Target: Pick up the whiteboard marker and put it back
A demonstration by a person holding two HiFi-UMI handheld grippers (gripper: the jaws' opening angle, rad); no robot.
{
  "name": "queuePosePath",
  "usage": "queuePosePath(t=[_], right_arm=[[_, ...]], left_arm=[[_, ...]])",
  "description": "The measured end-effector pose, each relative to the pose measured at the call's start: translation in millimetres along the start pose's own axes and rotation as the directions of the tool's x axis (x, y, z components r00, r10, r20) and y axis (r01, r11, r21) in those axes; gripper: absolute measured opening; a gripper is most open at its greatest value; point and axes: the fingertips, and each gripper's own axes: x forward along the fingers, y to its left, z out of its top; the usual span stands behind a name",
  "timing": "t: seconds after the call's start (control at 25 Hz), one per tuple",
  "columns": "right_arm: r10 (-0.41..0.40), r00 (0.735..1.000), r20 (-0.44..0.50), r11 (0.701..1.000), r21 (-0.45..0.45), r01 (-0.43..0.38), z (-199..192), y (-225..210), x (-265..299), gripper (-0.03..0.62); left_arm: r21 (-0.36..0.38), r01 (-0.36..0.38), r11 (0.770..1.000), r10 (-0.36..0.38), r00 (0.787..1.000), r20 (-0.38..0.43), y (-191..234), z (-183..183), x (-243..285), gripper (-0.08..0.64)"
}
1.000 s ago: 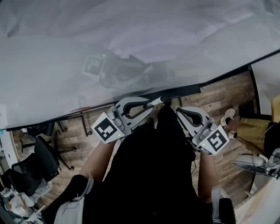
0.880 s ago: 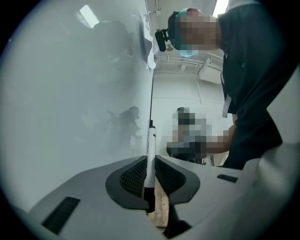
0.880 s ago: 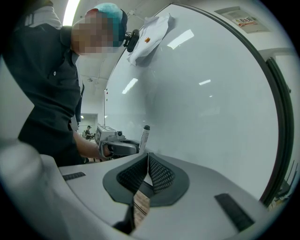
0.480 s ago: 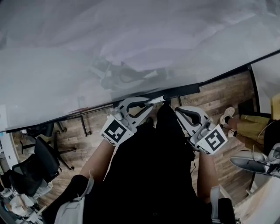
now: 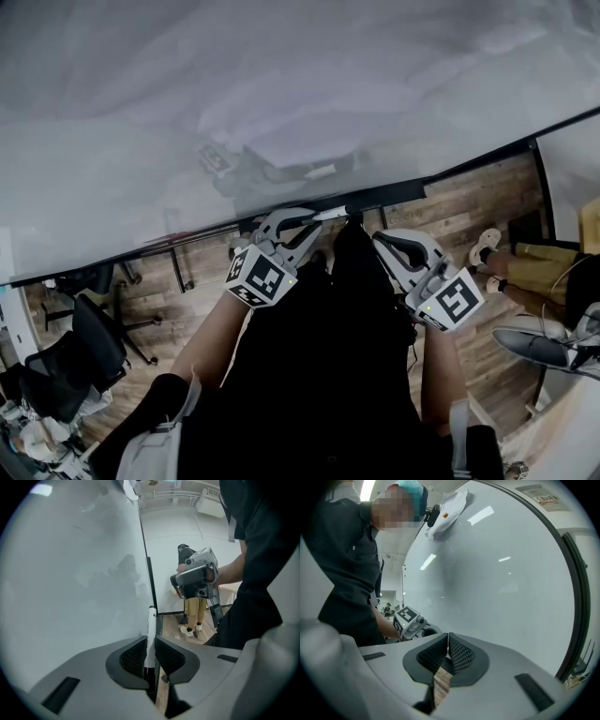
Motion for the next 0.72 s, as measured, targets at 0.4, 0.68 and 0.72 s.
queuePosePath(t=[0.4, 0.68, 0.72], right_arm=[[0.003, 1.000, -0.014, 1.000, -0.006, -0.003, -2, 2, -2, 0.020], [-0.008, 1.000, -0.006, 1.000, 0.022, 0.008, -3, -1, -2, 0.020], [-0.007, 1.000, -0.010, 1.000, 0.020, 0.007, -4, -1, -2, 0.020]], left_arm=[[0.101, 0.029, 0.994, -0.012, 0.986, -0.169, -10, -33, 19, 0.069], [0.110, 0.057, 0.992, -0.023, 0.957, -0.288, -11, -65, 33, 0.069], [0.109, 0.059, 0.992, -0.024, 0.954, -0.299, -12, -68, 34, 0.069]])
